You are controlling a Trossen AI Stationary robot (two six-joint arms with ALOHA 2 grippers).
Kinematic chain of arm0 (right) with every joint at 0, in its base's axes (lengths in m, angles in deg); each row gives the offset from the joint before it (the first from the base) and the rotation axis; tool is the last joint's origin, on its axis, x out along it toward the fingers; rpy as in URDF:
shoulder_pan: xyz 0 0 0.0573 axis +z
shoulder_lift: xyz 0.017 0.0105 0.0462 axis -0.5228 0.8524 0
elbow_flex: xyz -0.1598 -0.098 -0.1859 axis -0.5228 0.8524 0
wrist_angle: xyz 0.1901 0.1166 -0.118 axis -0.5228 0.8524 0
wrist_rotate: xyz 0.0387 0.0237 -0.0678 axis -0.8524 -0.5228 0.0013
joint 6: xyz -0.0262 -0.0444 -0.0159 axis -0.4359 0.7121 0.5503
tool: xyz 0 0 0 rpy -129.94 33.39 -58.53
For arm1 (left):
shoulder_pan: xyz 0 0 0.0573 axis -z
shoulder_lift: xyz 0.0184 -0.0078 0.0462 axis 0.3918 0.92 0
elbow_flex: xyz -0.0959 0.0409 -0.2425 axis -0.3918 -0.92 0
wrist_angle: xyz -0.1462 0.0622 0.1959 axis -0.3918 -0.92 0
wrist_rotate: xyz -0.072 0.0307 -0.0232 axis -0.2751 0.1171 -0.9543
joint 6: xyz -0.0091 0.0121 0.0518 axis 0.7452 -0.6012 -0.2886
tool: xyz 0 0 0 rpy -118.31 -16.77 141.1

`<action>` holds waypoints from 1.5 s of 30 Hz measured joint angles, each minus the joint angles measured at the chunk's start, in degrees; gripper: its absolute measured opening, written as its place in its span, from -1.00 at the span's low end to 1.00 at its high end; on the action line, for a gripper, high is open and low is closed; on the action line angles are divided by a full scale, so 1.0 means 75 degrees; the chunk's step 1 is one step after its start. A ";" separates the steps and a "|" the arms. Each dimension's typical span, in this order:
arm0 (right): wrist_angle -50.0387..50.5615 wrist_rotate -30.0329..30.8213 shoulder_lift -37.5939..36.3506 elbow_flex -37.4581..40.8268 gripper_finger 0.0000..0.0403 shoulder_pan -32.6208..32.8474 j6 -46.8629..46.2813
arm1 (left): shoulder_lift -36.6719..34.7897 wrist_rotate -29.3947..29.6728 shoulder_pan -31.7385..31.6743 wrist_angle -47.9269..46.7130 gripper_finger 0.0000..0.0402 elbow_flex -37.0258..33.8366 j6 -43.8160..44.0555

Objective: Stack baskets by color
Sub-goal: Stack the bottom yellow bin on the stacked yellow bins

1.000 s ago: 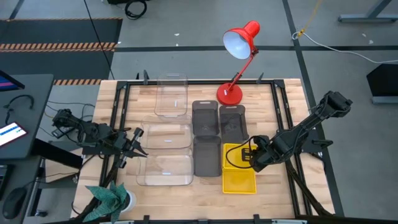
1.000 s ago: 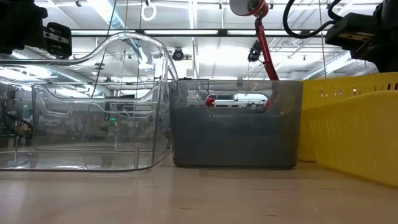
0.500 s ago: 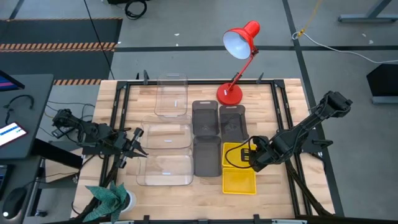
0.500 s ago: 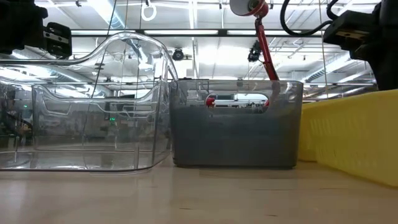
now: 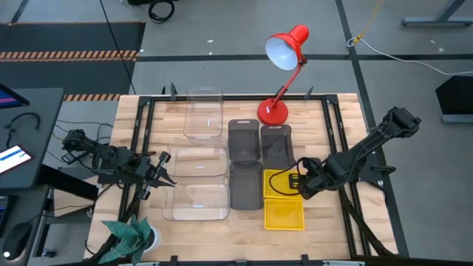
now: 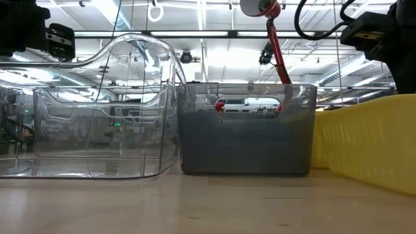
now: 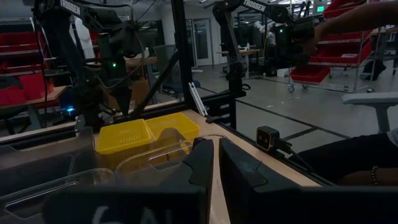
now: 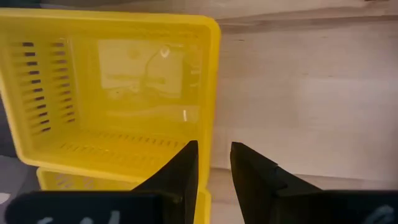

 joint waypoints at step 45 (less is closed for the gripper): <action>-0.3149 -0.1098 0.2324 0.0000 -0.73 0.1460 -0.0960 | 0.0006 0.0000 0.0000 0.0001 -0.87 0.0000 0.0000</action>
